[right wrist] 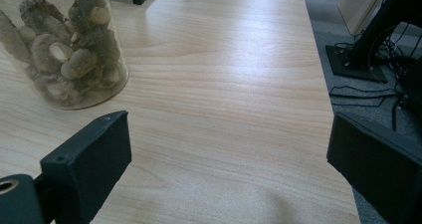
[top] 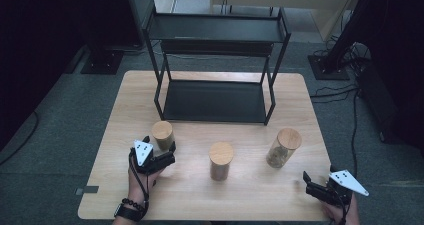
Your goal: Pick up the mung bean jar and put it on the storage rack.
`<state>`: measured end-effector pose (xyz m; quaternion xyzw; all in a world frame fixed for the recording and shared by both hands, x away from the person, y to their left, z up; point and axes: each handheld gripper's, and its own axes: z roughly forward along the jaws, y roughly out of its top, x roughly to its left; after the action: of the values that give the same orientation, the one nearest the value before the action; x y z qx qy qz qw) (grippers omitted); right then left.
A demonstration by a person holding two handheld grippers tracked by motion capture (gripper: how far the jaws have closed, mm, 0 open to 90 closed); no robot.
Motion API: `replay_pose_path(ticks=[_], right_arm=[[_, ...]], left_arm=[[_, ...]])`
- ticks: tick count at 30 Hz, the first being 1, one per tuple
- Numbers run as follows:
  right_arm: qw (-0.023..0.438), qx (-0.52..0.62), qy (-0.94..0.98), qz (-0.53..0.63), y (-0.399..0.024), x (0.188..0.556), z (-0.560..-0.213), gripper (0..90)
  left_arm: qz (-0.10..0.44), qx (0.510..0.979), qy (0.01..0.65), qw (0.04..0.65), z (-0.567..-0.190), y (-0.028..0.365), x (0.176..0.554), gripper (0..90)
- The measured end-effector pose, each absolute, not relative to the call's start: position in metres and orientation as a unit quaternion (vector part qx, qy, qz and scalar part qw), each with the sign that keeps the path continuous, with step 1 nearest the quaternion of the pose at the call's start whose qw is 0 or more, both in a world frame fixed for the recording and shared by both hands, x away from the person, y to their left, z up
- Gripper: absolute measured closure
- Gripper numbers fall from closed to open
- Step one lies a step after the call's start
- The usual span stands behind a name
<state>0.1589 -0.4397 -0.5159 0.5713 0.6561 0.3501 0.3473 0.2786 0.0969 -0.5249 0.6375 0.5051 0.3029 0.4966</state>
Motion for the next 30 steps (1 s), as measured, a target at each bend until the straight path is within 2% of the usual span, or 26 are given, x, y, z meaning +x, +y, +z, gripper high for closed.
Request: replay_pose_path(ticks=[24, 26, 30], right_arm=[[0.345, 0.571, 0.658, 0.35, -0.44, 0.159, -0.516, 3.4], [0.345, 0.571, 0.657, 0.351, -0.439, 0.159, -0.516, 3.4], [0.345, 0.571, 0.657, 0.351, -0.44, 0.159, -0.516, 3.4]], left_arm=[[0.304, 0.644, 0.508, 0.485, -0.525, 0.093, 0.305, 7.2], [0.305, 0.643, 0.51, 0.483, -0.525, 0.092, 0.306, 10.5], [0.3, 0.645, 0.512, 0.481, -0.525, 0.092, 0.31, 10.6]])
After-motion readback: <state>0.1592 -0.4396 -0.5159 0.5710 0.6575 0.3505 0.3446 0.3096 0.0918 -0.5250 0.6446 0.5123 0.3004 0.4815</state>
